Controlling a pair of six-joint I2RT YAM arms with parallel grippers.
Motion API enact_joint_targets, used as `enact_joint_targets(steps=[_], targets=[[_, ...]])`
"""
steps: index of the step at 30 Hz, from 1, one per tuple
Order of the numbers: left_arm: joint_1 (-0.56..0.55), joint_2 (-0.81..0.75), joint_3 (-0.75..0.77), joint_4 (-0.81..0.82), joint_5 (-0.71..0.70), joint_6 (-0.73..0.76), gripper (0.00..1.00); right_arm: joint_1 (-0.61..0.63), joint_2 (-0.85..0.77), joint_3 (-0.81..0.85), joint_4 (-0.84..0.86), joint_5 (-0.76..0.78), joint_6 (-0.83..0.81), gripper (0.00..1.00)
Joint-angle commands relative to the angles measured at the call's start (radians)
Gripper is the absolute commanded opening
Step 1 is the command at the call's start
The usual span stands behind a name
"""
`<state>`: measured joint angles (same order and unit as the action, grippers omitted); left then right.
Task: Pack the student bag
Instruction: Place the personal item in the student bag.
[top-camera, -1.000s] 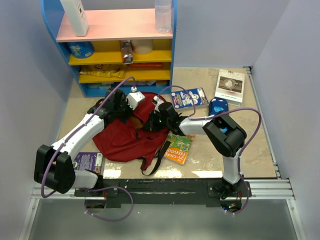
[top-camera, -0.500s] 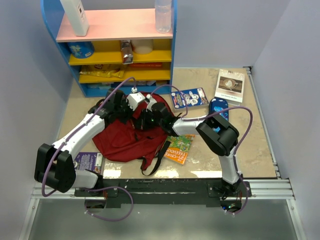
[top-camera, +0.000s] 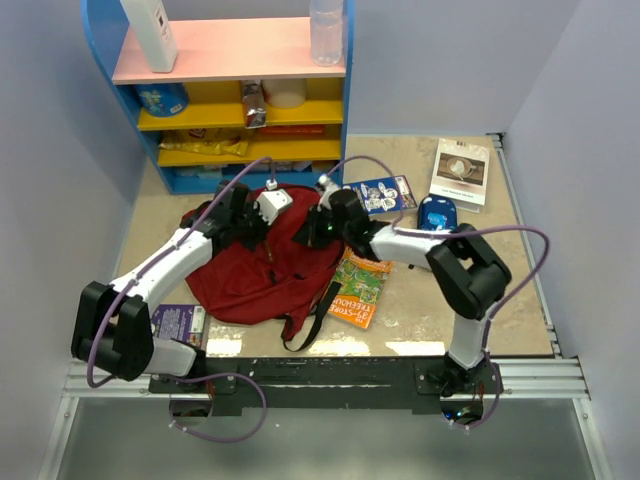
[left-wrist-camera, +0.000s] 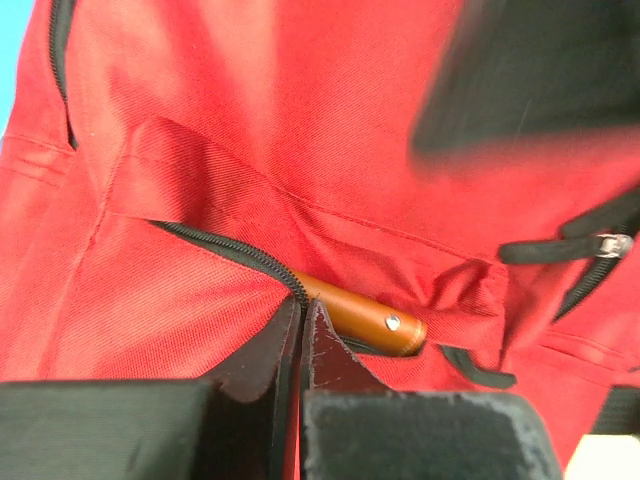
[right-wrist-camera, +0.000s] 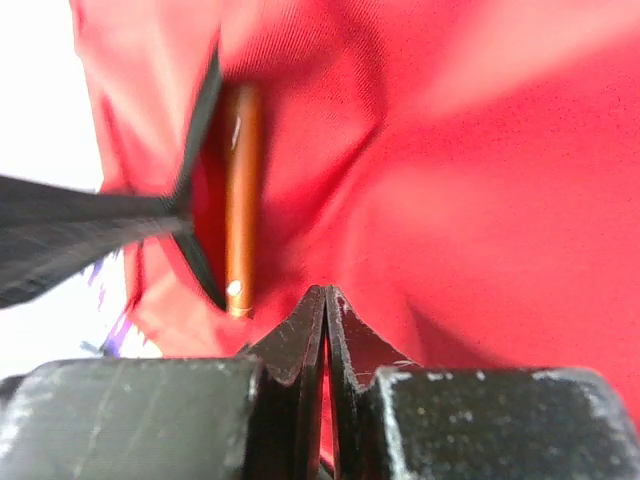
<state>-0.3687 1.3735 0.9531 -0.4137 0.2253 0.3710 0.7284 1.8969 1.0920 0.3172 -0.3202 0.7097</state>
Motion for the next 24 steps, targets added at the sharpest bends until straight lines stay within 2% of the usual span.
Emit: enact_joint_targets(steps=[1,5,8,12,14,16,17,20,24], targets=[[-0.004,0.056,-0.042,0.096,-0.032,0.028,0.0,-0.027,-0.104,-0.035,-0.155,0.133,-0.159,0.07],[-0.003,0.098,-0.066,0.147,-0.075,0.02,0.0,-0.012,-0.107,-0.128,-0.138,0.159,-0.164,0.06],[-0.003,0.119,-0.068,0.194,-0.17,0.005,0.0,0.015,-0.079,-0.144,-0.125,0.181,-0.165,0.04],[0.004,0.145,-0.063,0.245,-0.41,0.0,0.0,0.055,-0.012,-0.075,-0.258,0.259,-0.187,0.0],[0.013,0.159,-0.053,0.243,-0.466,0.002,0.0,0.077,-0.001,-0.064,-0.309,0.305,-0.187,0.0],[0.028,0.159,-0.047,0.225,-0.452,0.0,0.0,0.098,-0.013,-0.096,-0.337,0.341,-0.176,0.0],[0.031,0.147,-0.05,0.219,-0.422,0.003,0.0,0.106,-0.03,-0.112,-0.372,0.402,-0.155,0.0],[0.036,0.052,-0.045,0.202,-0.302,-0.004,0.0,0.111,-0.09,-0.2,-0.412,0.46,-0.096,0.0],[0.036,-0.007,0.003,0.106,-0.128,-0.003,0.0,0.112,-0.209,-0.317,-0.368,0.44,-0.046,0.0]])
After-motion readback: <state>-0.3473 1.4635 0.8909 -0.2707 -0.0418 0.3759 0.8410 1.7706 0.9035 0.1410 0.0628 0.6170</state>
